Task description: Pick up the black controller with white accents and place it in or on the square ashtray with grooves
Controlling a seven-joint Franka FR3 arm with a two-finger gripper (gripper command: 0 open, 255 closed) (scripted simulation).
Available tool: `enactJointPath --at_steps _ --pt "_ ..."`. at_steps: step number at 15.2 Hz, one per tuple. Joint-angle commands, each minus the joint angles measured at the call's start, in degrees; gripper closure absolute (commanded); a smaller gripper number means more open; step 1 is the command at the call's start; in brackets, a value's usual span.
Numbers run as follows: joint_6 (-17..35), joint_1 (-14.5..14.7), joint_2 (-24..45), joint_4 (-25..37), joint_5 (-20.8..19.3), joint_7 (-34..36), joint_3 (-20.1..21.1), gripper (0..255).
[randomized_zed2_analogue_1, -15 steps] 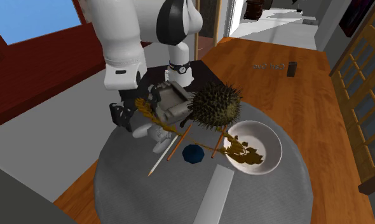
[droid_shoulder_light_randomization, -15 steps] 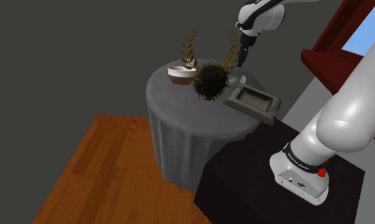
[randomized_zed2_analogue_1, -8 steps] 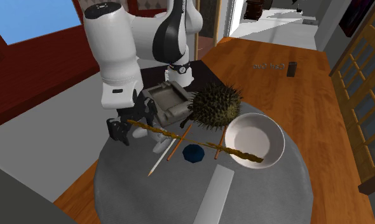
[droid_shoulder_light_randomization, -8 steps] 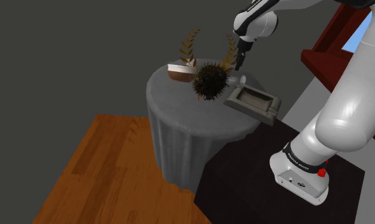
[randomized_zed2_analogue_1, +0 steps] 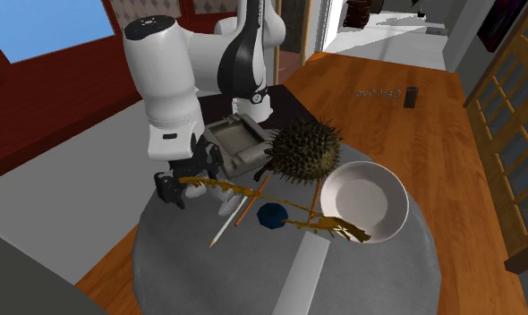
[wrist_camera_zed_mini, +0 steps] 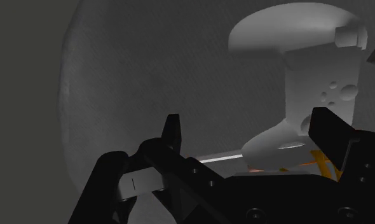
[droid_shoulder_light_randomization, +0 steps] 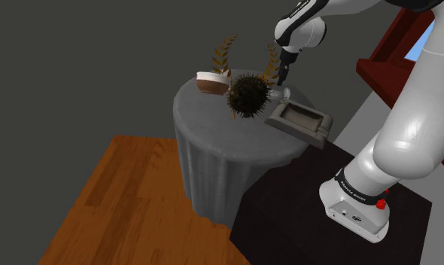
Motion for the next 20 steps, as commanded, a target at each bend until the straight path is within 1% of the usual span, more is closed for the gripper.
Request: enactJointPath --at_steps 1,2,11,12,16,18,20 --pt "0.0 0.0 0.1 0.0 0.0 0.0 0.1 0" --pt "0.0 0.0 0.0 0.0 0.0 0.0 0.1 255" --pt "0.0 0.0 0.1 0.0 0.0 0.0 0.1 255" --pt "0.0 0.0 0.1 0.0 0.0 0.0 0.1 0" --pt "2.2 3.4 -6.9 -9.1 -4.2 5.0 -0.5 0" --pt "2.9 4.5 -9.8 -12.6 -6.2 7.4 -0.4 0" --pt "4.4 4.3 -8.4 -12.9 -4.9 6.5 0.0 0"
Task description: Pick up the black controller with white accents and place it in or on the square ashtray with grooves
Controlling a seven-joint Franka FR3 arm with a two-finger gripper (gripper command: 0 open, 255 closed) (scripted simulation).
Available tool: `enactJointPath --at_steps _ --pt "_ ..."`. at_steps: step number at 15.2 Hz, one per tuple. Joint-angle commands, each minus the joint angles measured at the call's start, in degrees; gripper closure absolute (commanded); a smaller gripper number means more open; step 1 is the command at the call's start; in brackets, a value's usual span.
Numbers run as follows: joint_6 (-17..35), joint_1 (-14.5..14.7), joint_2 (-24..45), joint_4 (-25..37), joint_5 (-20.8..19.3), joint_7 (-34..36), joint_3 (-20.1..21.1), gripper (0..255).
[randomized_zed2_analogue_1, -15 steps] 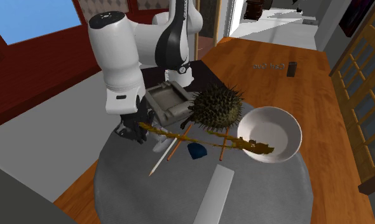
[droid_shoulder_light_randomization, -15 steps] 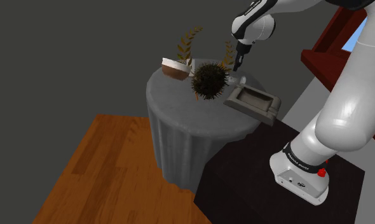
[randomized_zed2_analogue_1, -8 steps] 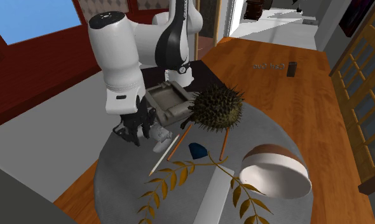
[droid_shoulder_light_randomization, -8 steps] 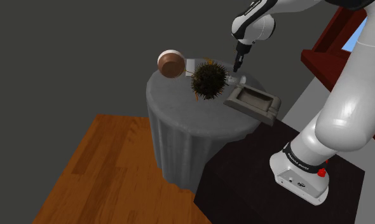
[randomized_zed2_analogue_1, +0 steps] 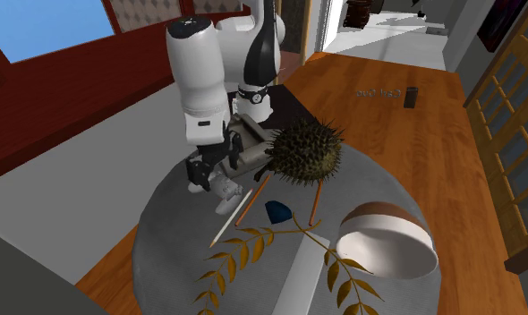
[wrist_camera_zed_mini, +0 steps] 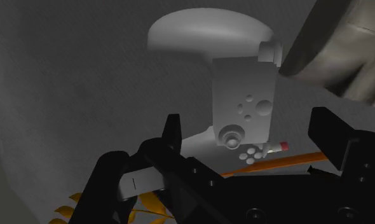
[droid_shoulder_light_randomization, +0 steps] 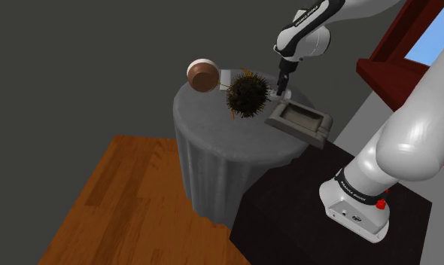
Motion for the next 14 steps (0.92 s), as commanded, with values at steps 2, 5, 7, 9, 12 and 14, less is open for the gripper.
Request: enactJointPath --at_steps 2,5,7,9,12,14 --pt "2.0 -0.1 1.5 -0.8 1.5 -0.9 0.4 0" --pt "4.0 -0.4 3.7 -0.9 3.6 -2.4 1.1 0" --pt "4.4 -0.6 4.2 -0.9 4.1 -2.7 1.3 0" --pt "4.4 -0.6 4.2 -0.9 4.1 -2.7 1.3 0" --pt "4.4 -0.6 4.2 -0.9 4.1 -2.7 1.3 0" --pt "4.4 -0.6 4.2 -0.9 4.1 -2.7 1.3 255"
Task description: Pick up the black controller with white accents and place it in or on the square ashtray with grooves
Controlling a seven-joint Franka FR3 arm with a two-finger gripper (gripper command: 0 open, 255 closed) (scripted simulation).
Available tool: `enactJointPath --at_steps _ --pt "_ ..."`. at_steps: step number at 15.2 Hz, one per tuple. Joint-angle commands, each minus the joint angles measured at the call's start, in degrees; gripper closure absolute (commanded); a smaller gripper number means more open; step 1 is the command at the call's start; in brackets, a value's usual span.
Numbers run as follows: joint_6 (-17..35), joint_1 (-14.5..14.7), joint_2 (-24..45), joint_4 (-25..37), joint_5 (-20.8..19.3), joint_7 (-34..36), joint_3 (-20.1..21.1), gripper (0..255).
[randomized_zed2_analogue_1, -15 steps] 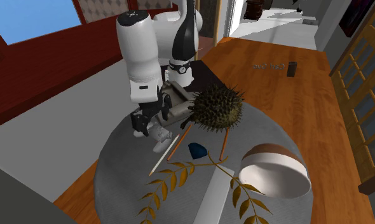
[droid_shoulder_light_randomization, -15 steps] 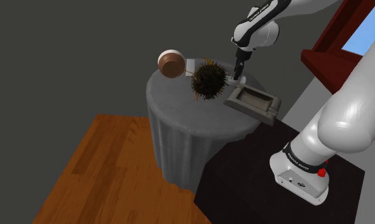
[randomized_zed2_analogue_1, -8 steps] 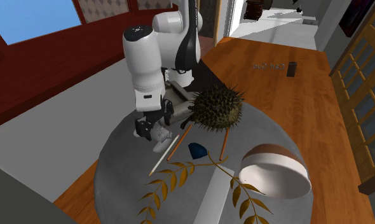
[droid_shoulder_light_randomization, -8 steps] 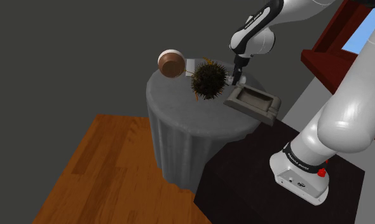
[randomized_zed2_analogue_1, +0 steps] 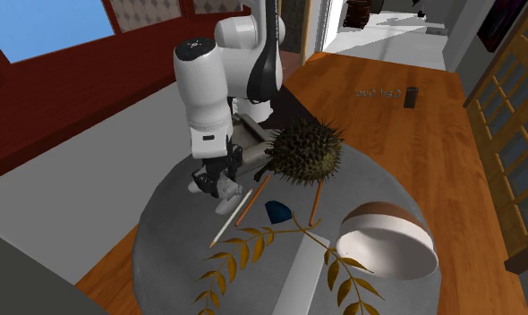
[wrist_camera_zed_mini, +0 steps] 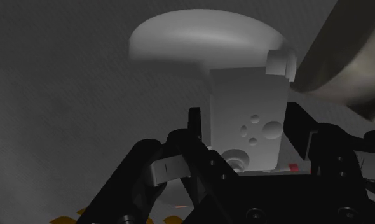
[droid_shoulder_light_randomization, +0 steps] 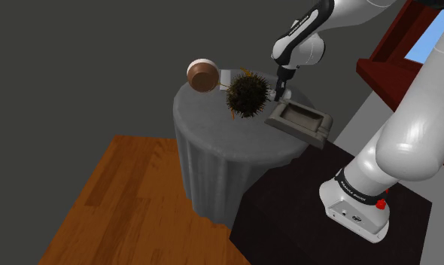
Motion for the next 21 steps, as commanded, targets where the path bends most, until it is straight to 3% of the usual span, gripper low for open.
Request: enactJointPath --at_steps 1,9,21 --pt "0.0 0.0 0.0 0.0 0.0 0.0 0.0 255" --pt "0.0 0.0 0.0 0.0 0.0 0.0 0.0 255" --pt "-8.6 1.1 -8.3 1.6 -7.6 5.6 -1.8 255"
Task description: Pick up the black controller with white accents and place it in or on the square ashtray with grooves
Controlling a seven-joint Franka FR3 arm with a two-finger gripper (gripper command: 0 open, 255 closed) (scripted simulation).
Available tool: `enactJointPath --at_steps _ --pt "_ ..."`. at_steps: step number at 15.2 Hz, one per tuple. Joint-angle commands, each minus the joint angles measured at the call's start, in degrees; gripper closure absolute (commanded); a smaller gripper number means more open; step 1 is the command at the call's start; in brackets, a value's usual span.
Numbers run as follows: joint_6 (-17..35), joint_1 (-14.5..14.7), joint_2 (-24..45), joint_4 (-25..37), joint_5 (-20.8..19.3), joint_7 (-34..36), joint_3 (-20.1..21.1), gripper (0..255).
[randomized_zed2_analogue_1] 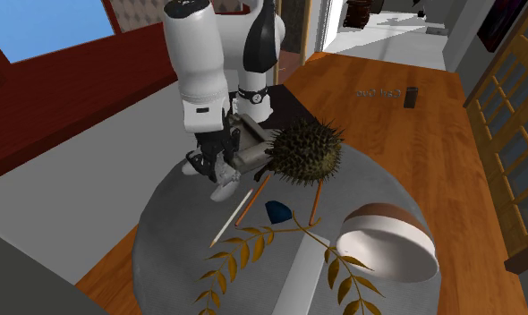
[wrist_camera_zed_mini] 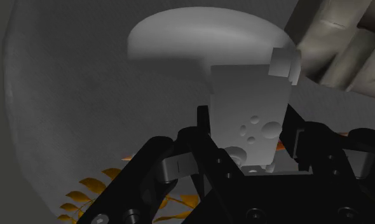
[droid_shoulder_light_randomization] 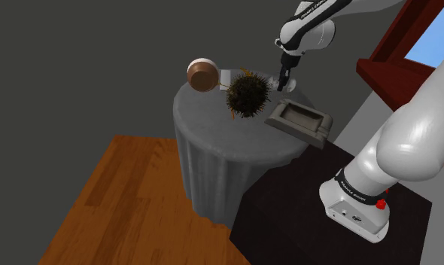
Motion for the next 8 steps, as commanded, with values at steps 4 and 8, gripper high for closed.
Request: enactJointPath --at_steps 4,8 --pt "-3.8 0.1 -3.0 1.2 -2.3 1.8 -0.1 255" --pt "-6.8 0.1 -5.1 2.4 -3.9 3.0 0.0 255"
